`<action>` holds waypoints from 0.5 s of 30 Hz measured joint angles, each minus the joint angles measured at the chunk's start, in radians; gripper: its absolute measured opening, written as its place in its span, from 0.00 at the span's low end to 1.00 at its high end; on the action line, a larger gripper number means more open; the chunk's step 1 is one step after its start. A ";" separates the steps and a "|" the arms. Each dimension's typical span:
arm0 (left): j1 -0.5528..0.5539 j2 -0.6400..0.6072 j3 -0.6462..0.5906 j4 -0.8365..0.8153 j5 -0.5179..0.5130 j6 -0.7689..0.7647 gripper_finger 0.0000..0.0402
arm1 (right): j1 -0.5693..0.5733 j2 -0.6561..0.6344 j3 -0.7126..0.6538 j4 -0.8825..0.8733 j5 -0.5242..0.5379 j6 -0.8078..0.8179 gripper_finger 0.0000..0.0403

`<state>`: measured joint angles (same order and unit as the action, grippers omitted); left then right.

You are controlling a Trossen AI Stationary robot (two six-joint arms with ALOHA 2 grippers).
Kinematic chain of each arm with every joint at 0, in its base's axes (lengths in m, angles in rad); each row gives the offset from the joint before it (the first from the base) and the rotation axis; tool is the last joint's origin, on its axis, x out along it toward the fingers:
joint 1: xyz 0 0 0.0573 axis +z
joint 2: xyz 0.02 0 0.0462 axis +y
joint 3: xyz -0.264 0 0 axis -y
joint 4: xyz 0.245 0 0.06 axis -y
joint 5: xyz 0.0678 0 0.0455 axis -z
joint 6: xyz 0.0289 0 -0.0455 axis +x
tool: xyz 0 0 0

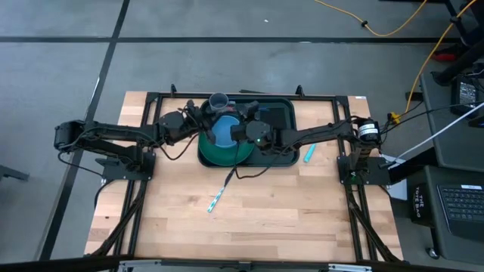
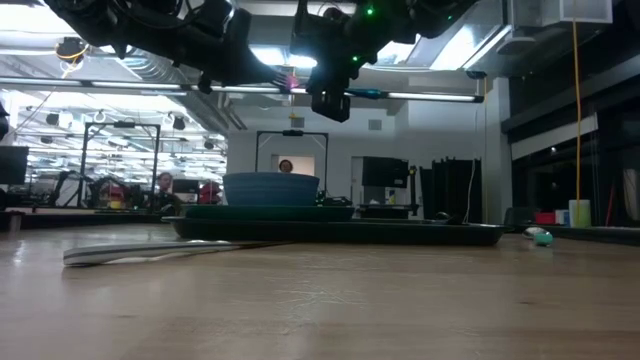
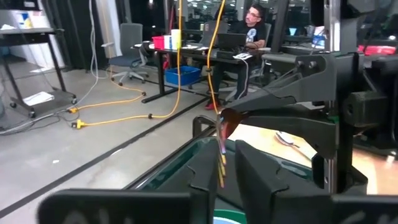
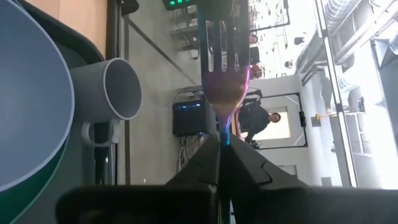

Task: Set up tray
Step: Put the fork on the napkin

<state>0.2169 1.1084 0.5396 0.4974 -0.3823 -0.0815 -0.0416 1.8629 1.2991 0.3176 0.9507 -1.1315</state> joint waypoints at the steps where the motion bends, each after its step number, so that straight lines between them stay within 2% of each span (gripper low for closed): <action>1: 0.000 0.000 0.000 0.000 0.006 0.005 0.14 | 0.003 0.000 0.000 0.000 0.002 0.000 0.04; 11: -0.001 -0.025 0.000 -0.014 0.094 0.006 0.34 | 0.030 0.000 0.002 0.000 0.049 -0.027 0.04; 15: -0.011 -0.086 0.000 -0.098 0.114 0.022 0.39 | 0.034 0.000 0.002 0.000 0.049 -0.028 0.04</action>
<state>0.2058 1.0227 0.5396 0.3998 -0.2682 -0.0594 -0.0077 1.8626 1.3010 0.3172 0.9999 -1.1595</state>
